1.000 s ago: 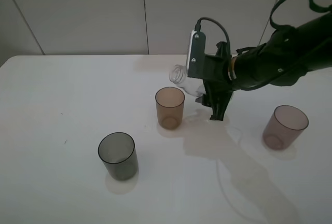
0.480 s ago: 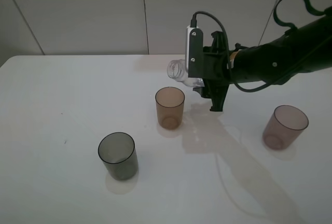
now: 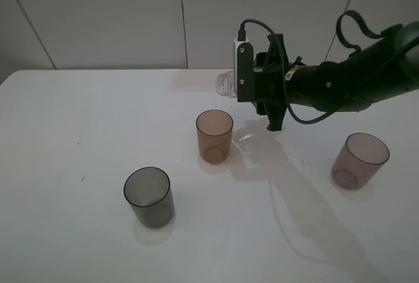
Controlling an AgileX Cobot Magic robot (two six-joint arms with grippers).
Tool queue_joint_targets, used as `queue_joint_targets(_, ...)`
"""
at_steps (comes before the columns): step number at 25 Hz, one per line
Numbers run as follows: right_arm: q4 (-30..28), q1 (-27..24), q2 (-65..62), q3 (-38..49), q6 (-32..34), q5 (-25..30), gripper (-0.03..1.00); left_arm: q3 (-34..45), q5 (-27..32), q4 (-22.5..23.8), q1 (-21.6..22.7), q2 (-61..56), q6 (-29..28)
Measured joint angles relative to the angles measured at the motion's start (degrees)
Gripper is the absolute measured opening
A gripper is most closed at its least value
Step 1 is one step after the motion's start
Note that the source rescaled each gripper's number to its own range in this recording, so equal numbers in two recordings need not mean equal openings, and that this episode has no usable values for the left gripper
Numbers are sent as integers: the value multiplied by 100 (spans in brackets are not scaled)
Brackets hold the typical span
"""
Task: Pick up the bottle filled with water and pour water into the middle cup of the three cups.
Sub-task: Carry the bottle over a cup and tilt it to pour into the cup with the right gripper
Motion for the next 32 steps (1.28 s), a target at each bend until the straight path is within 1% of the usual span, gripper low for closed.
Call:
queue_joint_targets(2, 111, 0, 30, 15, -198, -88, 0, 0, 0, 0, 0, 0, 0)
queue_joint_targets(7, 122, 7, 30, 391, -687, -568, 0, 0, 0, 0, 0, 0, 0)
queue_joint_targets(12, 207, 177, 30, 648, -759, -889, 0, 0, 0, 0, 0, 0, 0)
queue_joint_targets(17, 229, 385, 30, 708, -772, -1146, 0, 0, 0, 0, 0, 0, 0)
queue_joint_targets(20, 229, 417, 30, 719, -776, -1288, 0, 0, 0, 0, 0, 0, 0)
queue_joint_targets(24, 229, 417, 30, 719, -804, -1629, 0, 0, 0, 0, 0, 0, 0)
queue_joint_targets(27, 246, 417, 30, 719, -1042, -1776, 0, 0, 0, 0, 0, 0, 0)
queue_joint_targets(32, 257, 417, 30, 719, -1356, -1798, 0, 0, 0, 0, 0, 0, 0)
